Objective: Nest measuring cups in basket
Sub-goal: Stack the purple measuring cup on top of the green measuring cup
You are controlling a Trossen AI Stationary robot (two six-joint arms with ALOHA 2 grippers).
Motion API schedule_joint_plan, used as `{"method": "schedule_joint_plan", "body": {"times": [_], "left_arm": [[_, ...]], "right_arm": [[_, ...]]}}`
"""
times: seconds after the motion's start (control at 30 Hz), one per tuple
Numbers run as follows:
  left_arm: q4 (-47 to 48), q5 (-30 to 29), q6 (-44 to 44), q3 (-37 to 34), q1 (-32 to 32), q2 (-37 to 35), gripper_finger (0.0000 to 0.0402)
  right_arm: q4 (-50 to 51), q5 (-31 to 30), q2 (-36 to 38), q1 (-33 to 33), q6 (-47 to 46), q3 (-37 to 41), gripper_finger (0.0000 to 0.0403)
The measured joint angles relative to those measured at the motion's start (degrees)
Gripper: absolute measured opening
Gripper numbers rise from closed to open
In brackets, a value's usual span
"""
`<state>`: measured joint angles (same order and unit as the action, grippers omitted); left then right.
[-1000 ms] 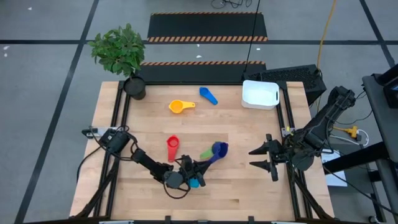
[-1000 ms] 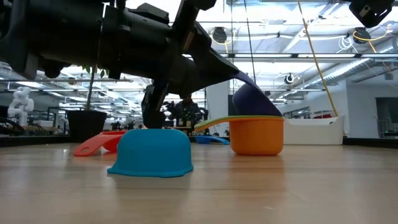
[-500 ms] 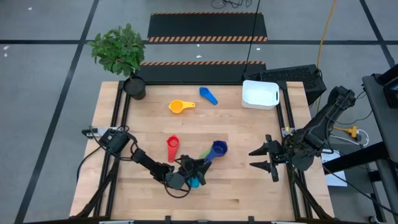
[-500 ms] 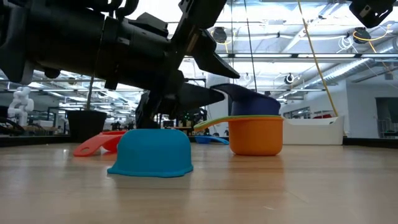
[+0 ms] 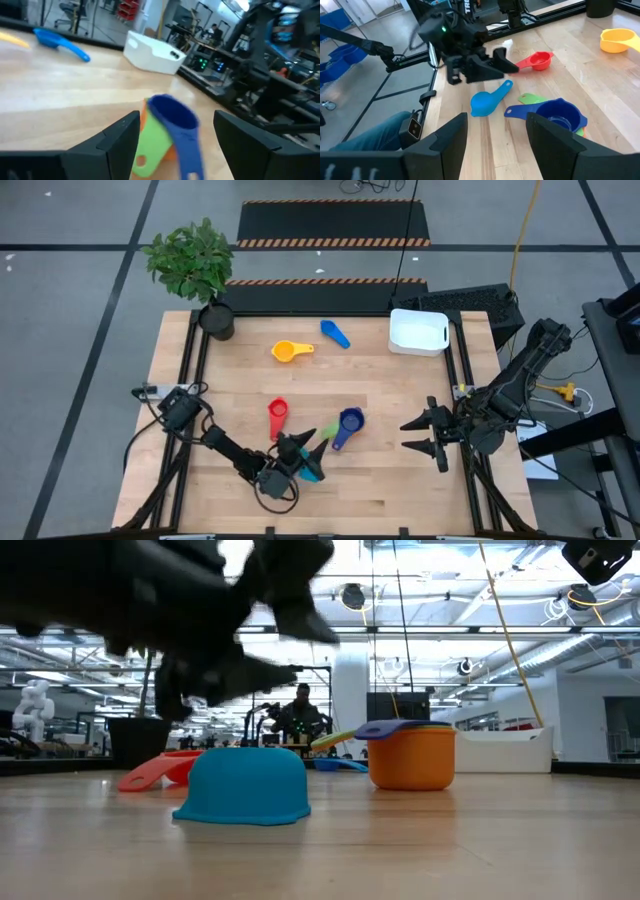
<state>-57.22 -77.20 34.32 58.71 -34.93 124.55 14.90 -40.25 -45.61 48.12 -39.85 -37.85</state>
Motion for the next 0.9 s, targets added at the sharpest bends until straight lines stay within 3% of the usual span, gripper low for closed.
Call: {"method": "schedule_joint_plan", "body": {"times": [0.17,0.27,0.37,0.5,0.7,0.9], "left_arm": [[1.87,2.4,-14.98,6.93,-0.5,-0.08,0.0276],[15.97,4.16,-18.85,14.5,-0.11,-0.2,0.03],[36.71,4.34,-15.14,22.04,0.51,-0.11,0.0333],[58.11,8.73,0.55,26.97,2.33,-0.12,0.0376],[62.34,21.49,0.67,27.97,6.89,-0.04,0.0386],[66.08,24.47,-0.39,27.99,9.62,-0.07,0.0361]], "right_arm": [[0.0,-0.07,-0.53,0.0,0.01,0.01,0.0196],[0.0,-0.07,-0.93,0.0,-0.01,0.02,0.0196],[-0.03,-0.07,-0.98,0.0,-0.25,0.02,0.0196],[-0.02,-0.04,-1.0,0.0,-0.38,0.02,0.0196],[-0.01,-0.02,-1.0,0.0,-0.34,0.02,0.0196],[-0.02,0.39,-0.98,0.0,-0.25,0.02,0.0196]]}}
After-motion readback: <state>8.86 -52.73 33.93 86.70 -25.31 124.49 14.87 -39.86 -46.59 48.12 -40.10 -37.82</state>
